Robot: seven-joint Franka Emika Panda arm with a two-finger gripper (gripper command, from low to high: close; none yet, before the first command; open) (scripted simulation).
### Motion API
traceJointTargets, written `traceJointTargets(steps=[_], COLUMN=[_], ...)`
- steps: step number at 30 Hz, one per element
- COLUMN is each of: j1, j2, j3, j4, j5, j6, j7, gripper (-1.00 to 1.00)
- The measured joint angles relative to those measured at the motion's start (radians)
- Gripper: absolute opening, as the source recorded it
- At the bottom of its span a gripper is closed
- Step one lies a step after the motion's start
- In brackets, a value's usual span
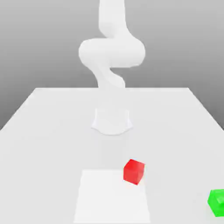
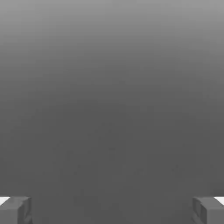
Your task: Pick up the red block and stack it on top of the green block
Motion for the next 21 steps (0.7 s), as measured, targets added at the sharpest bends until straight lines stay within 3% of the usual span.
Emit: traceJointTargets(steps=[16,21], j1=[0.267,0.296], j2=[0.547,0.776], j3=[-0.114,-0.096], j4=[-0.479,-0.515], j5=[-0.014,0.024], j6=[0.398,0.575], j7=[-0.664,-0.788], gripper=[0.0,0.0])
